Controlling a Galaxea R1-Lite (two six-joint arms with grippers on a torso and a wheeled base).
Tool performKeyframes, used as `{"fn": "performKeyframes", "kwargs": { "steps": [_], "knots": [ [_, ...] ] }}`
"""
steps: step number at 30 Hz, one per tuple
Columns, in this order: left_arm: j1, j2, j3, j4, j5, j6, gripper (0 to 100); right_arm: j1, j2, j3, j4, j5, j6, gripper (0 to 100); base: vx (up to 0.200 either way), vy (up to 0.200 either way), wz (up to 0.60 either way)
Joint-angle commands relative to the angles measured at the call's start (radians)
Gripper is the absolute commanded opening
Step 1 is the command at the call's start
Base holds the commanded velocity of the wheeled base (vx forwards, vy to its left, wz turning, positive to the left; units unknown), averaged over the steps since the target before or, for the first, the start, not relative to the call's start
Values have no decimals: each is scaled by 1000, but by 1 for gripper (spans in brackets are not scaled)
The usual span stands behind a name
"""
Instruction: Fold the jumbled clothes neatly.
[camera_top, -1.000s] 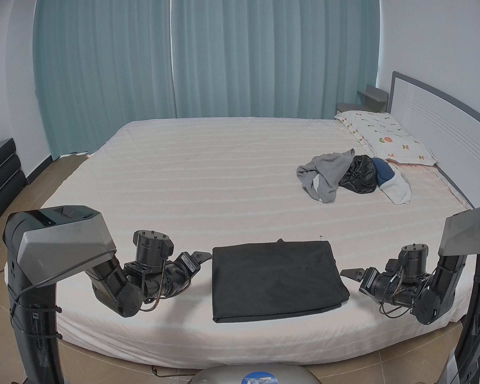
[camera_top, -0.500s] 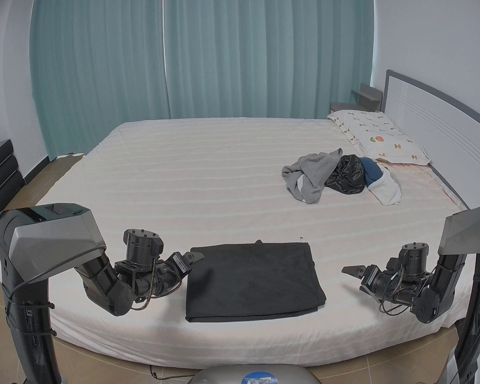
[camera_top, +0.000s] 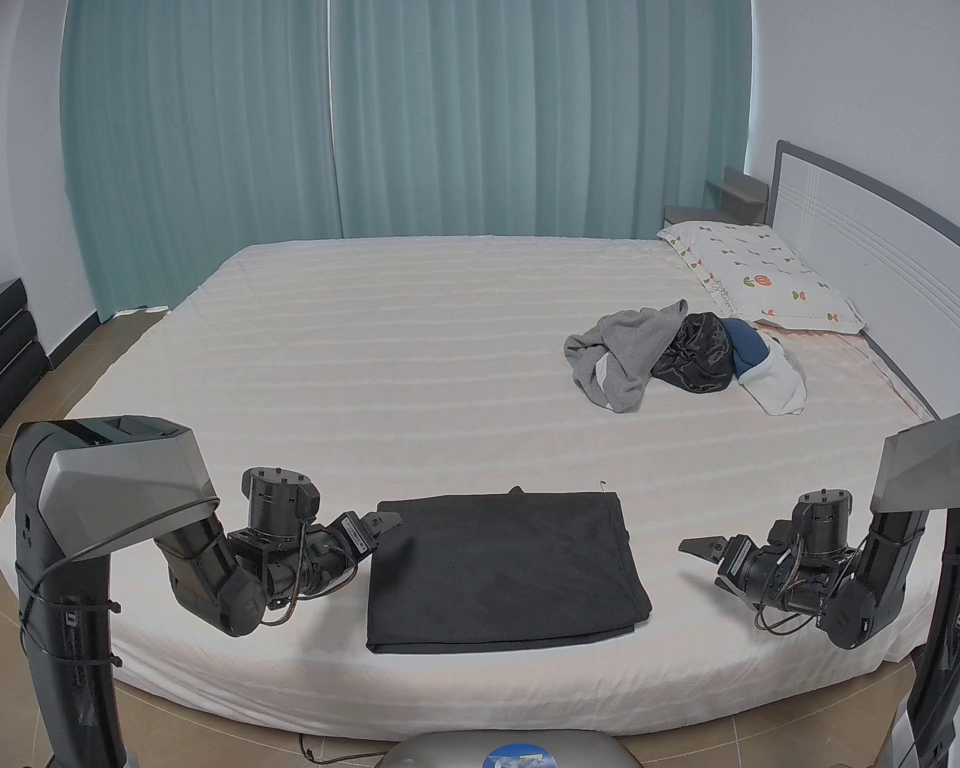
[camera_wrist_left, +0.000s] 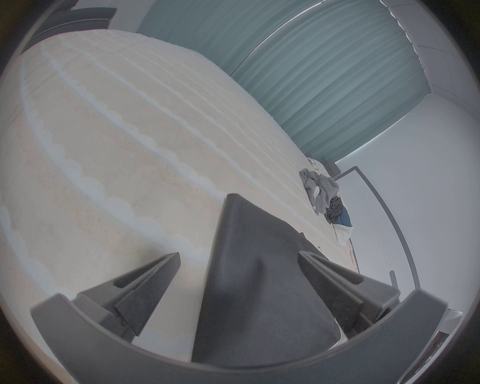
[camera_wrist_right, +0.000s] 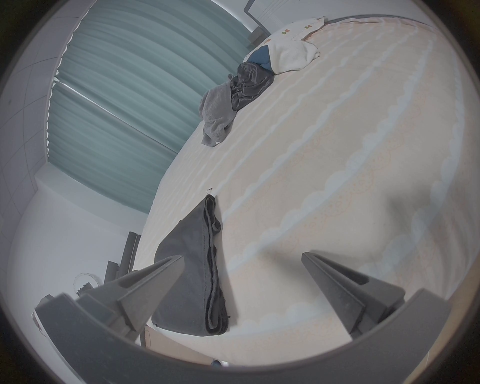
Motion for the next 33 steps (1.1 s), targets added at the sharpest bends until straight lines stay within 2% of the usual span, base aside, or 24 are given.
{"fn": "performKeyframes", "kwargs": {
  "steps": [1,12,20,31,32,33],
  "knots": [
    [-9,27,-5,-11,-3,4,100,5,14,-1,0,1,0,100,0,0,0],
    [-24,50,-25,-24,-8,4,100,22,23,-3,0,1,0,100,0,0,0],
    [-64,64,-25,-26,10,8,100,25,24,-11,0,-1,0,100,0,0,0],
    [-67,67,-26,-26,10,8,100,25,24,-11,0,-1,0,100,0,0,0],
    [-67,67,-26,-26,12,8,0,25,24,-11,0,-1,0,100,0,0,0],
    [-67,67,-26,-26,12,8,0,25,24,-11,0,-1,0,100,0,0,0]
  ]
}}
